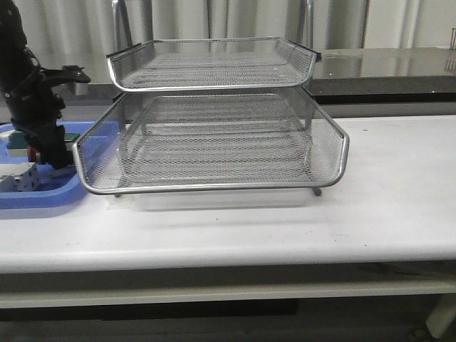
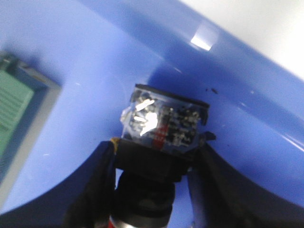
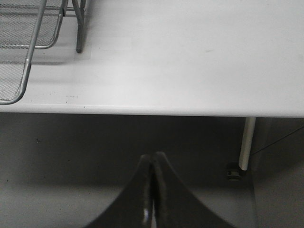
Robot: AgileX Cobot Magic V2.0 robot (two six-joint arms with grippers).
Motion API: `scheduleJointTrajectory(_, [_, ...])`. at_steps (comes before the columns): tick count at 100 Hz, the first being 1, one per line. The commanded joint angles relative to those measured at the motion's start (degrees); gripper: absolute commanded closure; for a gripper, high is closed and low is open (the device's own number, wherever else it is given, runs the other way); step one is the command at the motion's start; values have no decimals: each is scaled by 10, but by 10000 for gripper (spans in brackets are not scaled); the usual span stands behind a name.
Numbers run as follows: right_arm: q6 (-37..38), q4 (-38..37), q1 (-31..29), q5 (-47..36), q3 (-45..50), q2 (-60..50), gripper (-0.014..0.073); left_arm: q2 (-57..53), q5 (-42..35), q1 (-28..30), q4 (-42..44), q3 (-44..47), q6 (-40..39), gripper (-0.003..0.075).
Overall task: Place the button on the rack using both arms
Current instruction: 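Close the left gripper on the push button and lift it, then carry the push button over the pulled-out middle tray and lower it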
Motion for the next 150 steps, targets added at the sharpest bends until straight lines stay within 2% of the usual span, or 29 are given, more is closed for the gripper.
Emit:
scheduleJointTrajectory(1, [-2, -8, -5, -32, -20, -1, 662, -44, 24, -2, -8, -50, -12, 716])
scheduleJointTrajectory(16, [-2, -8, -5, -32, -20, -1, 662, -44, 86, -2, -8, -109, -33, 716])
scheduleJointTrajectory(30, [-2, -8, -5, -32, -20, -1, 662, -52, 85, -2, 7, -132, -89, 716])
scheduleJointTrajectory(73, [-2, -8, -5, -32, -20, -1, 662, -139, 85, -3, 23, -128, -204, 716])
scheduleJointTrajectory(92, [-2, -8, -5, -32, -20, -1, 662, -212, 85, -16, 23, -63, -209, 716])
scheduleJointTrajectory(116, [-2, -8, -5, -32, -20, -1, 662, -322, 85, -52, 23, 79, -210, 716])
scheduleJointTrajectory(132, [-2, -8, -5, -32, -20, -1, 662, -382, 85, -91, 17, 148, -210, 716])
scheduleJointTrajectory(150, [-2, -8, -5, -32, -20, -1, 662, -418, 85, -153, 12, 180, -210, 716])
